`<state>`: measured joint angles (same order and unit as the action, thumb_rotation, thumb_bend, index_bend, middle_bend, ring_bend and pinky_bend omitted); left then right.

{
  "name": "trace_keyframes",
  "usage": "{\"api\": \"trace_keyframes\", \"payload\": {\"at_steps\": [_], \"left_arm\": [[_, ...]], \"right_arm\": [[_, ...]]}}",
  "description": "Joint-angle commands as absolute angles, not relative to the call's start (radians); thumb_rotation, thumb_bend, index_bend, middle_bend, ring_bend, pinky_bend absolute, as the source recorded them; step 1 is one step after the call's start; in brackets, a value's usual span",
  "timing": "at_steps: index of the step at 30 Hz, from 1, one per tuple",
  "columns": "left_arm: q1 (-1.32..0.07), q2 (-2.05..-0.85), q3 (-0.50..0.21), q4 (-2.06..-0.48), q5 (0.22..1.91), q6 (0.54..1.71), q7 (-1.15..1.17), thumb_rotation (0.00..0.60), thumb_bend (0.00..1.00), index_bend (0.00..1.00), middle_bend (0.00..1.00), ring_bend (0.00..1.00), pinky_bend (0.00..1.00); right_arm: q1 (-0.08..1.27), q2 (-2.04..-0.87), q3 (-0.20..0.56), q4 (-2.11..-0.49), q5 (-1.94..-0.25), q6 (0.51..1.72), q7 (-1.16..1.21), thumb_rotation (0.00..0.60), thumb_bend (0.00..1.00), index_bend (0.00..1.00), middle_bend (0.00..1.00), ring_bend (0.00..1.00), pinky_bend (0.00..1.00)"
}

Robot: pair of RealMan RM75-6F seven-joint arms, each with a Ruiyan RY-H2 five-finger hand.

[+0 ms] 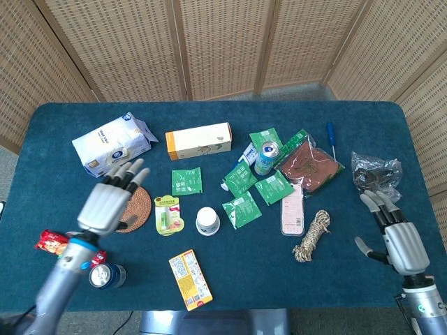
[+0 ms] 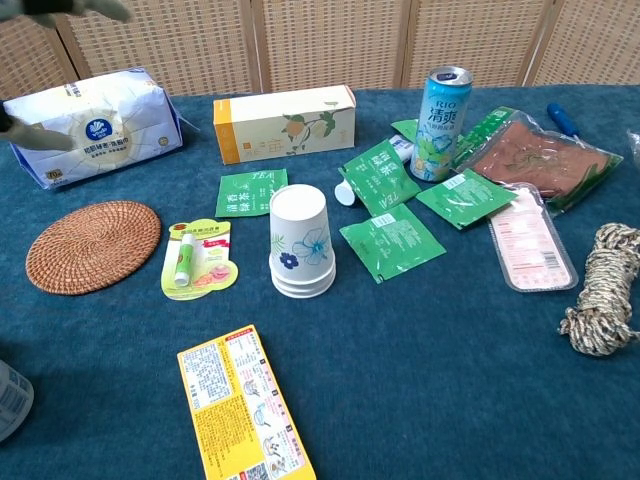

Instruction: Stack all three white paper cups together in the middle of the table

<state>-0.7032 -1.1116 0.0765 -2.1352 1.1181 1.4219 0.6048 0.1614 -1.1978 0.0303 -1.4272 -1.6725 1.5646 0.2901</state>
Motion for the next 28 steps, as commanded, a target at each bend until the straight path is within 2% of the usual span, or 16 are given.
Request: {"api": "trace_keyframes", "payload": {"at_steps": [1, 7, 17, 28], "left_arm": [[-0.517, -0.959, 0.226, -2.006, 1.402, 1.465, 0.318, 0.6, 0.26, 0.0, 0.0, 0.0, 0.11], [-0.381, -0.943, 0.271, -1.871, 1.532, 1.564, 0.145, 0.6, 0.26, 0.0, 0.0, 0.0, 0.11], [-0.207, -0.99, 0.243, -1.69, 1.582, 1.697, 0.007, 0.6, 0.26, 0.0, 0.0, 0.0, 0.08], [-0.151, -1.006, 0.197, -1.627, 1.606, 1.684, -0.036, 0.6, 0.26, 0.0, 0.0, 0.0, 0.06]], "right_arm": [[0.162, -1.2, 0.028, -1.432, -1.675, 1.562, 0.274, 0.6, 0.33, 0.03, 0.0, 0.0, 0.19], [0.16, -1.201, 0.03, -1.436, -1.661, 1.554, 0.26, 0.6, 0.33, 0.03, 0.0, 0.0, 0.19], [0.159, -1.204, 0.038, -1.437, -1.644, 1.547, 0.212, 0.6, 0.34, 0.03, 0.0, 0.0, 0.19], [0.154, -1.204, 0.047, -1.434, -1.623, 1.541, 0.167, 0.6, 0.34, 0.03, 0.0, 0.0, 0.19]]}}
